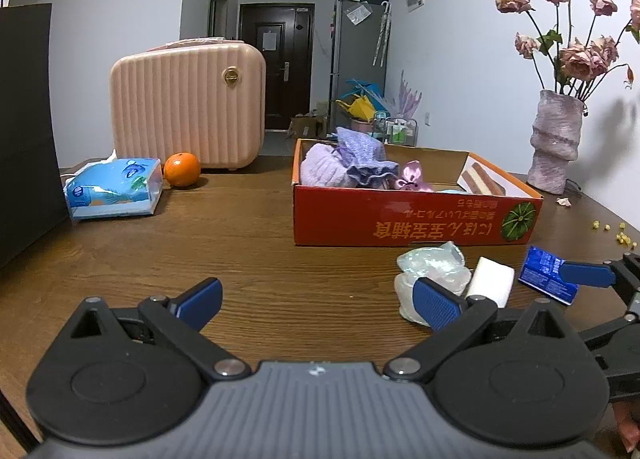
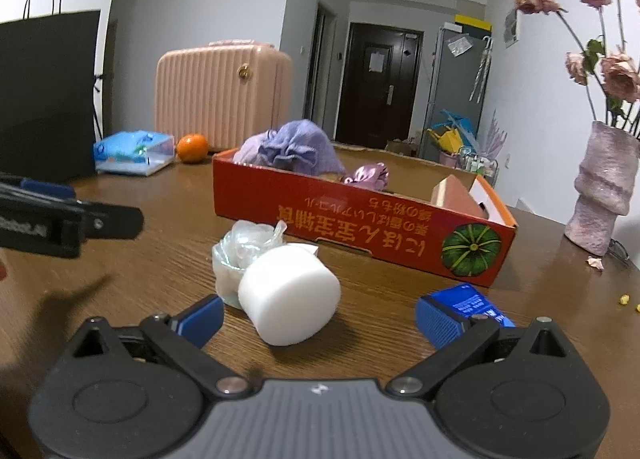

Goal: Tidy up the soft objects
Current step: 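Withdraw both tools from the box toward the white foam cylinder and plastic cup, then close the right tool on the white foam cylinder and lift it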

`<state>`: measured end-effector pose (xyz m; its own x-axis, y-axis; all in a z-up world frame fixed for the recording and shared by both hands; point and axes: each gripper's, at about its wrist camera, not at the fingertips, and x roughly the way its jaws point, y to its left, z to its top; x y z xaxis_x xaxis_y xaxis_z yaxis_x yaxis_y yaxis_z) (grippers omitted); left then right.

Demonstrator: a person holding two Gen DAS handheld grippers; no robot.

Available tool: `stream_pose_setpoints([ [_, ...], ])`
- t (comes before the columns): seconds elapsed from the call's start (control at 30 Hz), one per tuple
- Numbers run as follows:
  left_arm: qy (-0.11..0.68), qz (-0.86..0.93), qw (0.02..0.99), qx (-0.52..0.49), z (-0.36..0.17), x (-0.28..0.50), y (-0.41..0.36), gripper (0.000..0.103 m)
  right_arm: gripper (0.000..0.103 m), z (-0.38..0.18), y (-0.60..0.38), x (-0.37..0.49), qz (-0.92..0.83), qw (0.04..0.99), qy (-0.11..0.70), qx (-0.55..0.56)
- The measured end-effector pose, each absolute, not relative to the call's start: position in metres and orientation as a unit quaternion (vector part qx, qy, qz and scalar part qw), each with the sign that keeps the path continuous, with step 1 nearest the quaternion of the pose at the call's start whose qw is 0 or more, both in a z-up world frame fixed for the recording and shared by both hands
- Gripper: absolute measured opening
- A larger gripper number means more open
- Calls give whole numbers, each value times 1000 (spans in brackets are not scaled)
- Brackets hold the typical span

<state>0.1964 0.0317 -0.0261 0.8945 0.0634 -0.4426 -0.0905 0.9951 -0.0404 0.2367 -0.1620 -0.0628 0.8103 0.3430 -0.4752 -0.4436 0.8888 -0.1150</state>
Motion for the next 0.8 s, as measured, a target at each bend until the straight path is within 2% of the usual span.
stream_pose_setpoints([
  [0.47, 246, 42, 968, -36, -32, 203, 37, 103, 100, -70, -145, 274, 236, 931, 247, -129],
  [0.73, 256, 41, 965, -35, -35, 208, 36, 103, 83, -70, -146, 282, 259, 923, 261, -109],
  [0.8, 257, 41, 965, -34, -36, 208, 35, 103, 75, -70, -147, 282, 266, 921, 264, -106],
])
